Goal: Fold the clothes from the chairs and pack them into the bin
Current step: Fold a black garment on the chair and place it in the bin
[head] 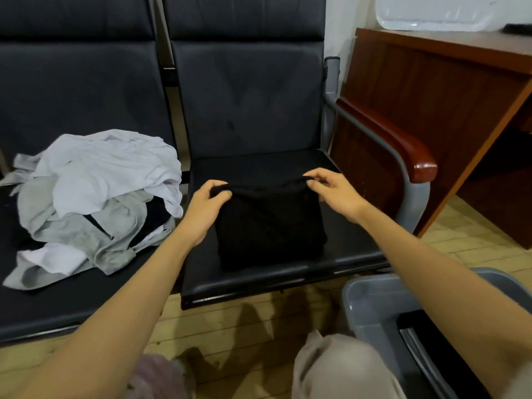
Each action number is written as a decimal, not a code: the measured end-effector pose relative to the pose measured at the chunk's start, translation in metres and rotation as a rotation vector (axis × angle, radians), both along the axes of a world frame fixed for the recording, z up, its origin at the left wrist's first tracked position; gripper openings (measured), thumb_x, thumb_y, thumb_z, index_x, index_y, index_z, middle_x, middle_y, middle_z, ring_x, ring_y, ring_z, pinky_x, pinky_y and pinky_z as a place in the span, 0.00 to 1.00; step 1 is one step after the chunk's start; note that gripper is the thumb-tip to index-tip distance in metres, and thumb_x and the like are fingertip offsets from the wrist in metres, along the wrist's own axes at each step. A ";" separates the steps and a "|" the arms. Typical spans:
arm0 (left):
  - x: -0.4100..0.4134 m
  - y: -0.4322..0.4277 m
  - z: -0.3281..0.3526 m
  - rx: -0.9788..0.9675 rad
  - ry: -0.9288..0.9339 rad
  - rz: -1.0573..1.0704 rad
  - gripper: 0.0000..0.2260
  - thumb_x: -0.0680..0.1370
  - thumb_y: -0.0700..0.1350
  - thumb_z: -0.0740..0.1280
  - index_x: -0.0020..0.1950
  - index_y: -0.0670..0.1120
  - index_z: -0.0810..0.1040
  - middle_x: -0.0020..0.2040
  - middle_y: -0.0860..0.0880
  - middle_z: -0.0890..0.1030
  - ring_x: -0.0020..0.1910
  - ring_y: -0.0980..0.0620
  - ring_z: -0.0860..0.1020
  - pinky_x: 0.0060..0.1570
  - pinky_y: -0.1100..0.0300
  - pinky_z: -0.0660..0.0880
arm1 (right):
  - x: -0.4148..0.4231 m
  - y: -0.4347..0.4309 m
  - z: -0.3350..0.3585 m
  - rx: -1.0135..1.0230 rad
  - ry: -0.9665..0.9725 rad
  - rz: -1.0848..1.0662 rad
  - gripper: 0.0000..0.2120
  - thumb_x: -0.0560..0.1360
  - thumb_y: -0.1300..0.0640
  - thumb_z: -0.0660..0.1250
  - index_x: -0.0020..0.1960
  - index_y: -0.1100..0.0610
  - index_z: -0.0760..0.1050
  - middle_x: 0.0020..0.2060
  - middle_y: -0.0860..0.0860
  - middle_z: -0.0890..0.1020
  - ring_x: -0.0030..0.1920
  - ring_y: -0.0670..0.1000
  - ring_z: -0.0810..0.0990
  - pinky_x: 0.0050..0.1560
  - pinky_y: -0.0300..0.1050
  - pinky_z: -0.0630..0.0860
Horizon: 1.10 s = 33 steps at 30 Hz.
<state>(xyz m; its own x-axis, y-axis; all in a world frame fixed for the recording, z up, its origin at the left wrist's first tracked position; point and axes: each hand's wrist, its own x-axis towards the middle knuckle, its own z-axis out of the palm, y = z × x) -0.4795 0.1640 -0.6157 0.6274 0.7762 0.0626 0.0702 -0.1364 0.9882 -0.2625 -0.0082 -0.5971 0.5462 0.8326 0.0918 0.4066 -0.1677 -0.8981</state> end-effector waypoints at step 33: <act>0.050 0.037 -0.060 0.415 0.659 0.130 0.19 0.81 0.45 0.62 0.71 0.44 0.68 0.72 0.40 0.61 0.66 0.40 0.69 0.66 0.52 0.65 | 0.025 0.066 -0.072 -0.517 -0.499 -0.318 0.23 0.81 0.51 0.59 0.75 0.52 0.59 0.67 0.56 0.69 0.64 0.59 0.71 0.58 0.53 0.72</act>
